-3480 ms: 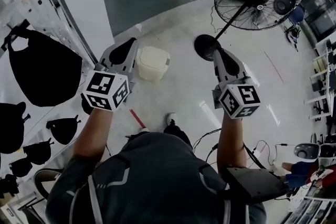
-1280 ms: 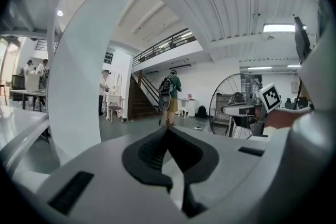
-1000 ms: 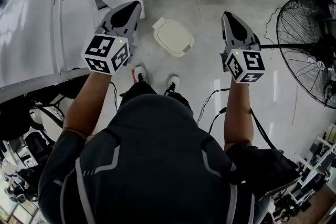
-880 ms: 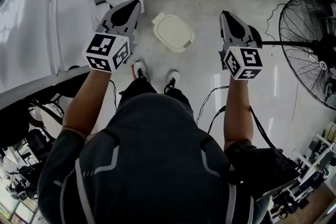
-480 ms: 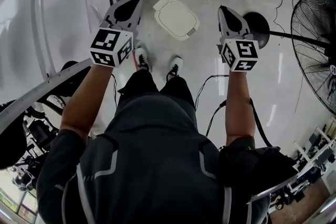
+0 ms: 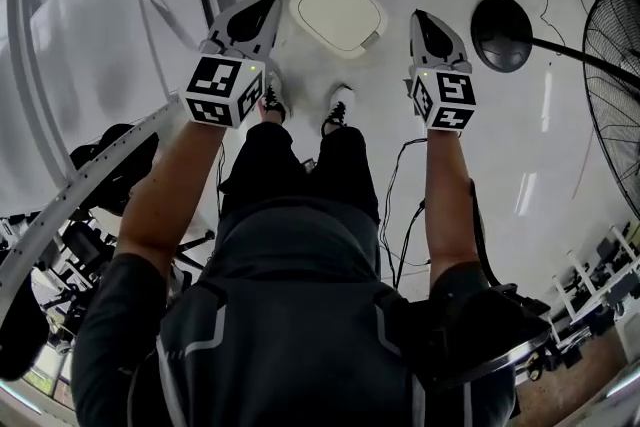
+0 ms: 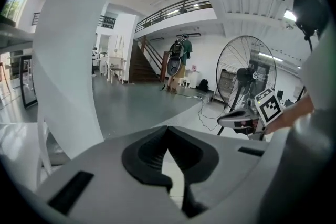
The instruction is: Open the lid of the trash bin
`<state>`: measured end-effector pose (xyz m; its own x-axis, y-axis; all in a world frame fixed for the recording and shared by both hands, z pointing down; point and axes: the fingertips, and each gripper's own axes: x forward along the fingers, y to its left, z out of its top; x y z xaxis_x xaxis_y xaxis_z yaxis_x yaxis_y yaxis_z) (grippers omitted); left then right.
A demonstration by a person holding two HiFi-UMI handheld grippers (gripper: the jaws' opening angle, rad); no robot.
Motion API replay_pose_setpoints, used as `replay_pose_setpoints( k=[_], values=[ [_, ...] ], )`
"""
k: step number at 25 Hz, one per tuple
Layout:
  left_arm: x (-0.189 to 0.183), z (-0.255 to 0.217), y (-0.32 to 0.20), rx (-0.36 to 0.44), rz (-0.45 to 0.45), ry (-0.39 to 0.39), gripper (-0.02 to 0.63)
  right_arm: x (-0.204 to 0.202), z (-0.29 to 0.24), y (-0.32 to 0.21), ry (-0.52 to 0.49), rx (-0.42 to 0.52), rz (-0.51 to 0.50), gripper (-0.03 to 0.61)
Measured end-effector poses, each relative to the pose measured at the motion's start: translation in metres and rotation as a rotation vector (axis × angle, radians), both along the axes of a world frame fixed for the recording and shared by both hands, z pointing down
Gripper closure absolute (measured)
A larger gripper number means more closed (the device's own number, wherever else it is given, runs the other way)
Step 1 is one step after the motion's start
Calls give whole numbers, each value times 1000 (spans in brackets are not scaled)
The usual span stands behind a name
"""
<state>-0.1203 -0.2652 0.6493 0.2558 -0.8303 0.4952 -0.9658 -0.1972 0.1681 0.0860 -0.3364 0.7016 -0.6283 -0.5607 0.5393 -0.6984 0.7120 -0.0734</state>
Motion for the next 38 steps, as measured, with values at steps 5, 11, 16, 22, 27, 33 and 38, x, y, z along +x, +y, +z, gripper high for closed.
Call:
replay_pose_setpoints(
  k=[5,11,16,22,27,33,38],
  values=[
    [8,65,9,-63,-7,-17,604,5,74,13,42,-63,-10,552],
    [19,122,15,-119,16,-20,606,2,149,29,104,-142,-43,552],
    [27,180,28,-170,26,-16,604,2,217,48,146,-200,-60,552],
    [20,235,42,-232,-8,-34,604,9,280,63,183,-276,-32,552],
    [25,267,49,-262,14,-36,604,13,323,72,219,-319,-41,552],
    [29,296,56,-294,-6,-25,604,19,375,79,264,-363,-34,552],
    [36,311,55,-312,-18,-4,604,19,393,76,288,-337,-47,552]
  ],
)
